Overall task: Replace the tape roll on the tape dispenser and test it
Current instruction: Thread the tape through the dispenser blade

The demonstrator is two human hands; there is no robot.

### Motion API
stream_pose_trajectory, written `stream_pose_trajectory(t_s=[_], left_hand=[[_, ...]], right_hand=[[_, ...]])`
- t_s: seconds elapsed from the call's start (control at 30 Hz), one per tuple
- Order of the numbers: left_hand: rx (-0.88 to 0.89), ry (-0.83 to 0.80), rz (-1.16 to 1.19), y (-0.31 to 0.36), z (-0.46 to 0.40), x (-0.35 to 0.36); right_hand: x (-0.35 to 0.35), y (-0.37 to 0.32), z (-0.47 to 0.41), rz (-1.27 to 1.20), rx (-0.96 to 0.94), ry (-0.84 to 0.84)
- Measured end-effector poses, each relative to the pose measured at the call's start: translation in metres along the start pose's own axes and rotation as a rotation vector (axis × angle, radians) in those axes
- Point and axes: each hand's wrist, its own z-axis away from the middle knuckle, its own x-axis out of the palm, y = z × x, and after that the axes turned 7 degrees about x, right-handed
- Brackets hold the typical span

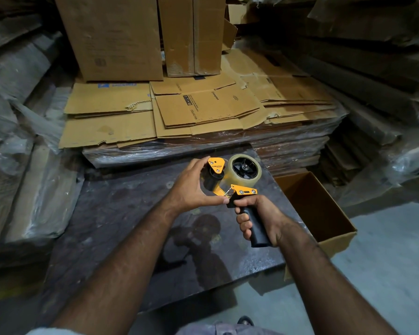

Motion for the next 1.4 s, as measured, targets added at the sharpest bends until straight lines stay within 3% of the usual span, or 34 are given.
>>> stream_pose_trajectory(t_s=[0.57, 0.8, 0.87, 1.0, 1.13, 1.4], left_hand=[[0.005, 0.061, 0.13, -0.011, -0.007, -0.01], [-0.038, -0.037, 0.179, -0.012, -0.006, -0.003], [-0.094, -0.072, 0.286, -0.013, -0.006, -0.004], [-0.256, 0.094, 0.607, -0.007, -0.007, -0.005], [-0.318, 0.314, 0.68, -0.003, -0.005, -0.006], [-0.325, 0.311, 0.653, 0.002, 0.004, -0.01]], right_hand=[[-0.003, 0.005, 0.006, 0.037, -0.002, 0.006], [-0.007, 0.014, 0.01, 0.036, 0.011, 0.018], [-0.009, 0.016, 0.01, 0.039, 0.009, 0.02], [-0.012, 0.018, 0.009, 0.054, -0.01, 0.039], [-0.014, 0.018, 0.003, 0.14, -0.035, 0.117], [-0.01, 0.032, -0.022, 0.386, -0.213, 0.437]])
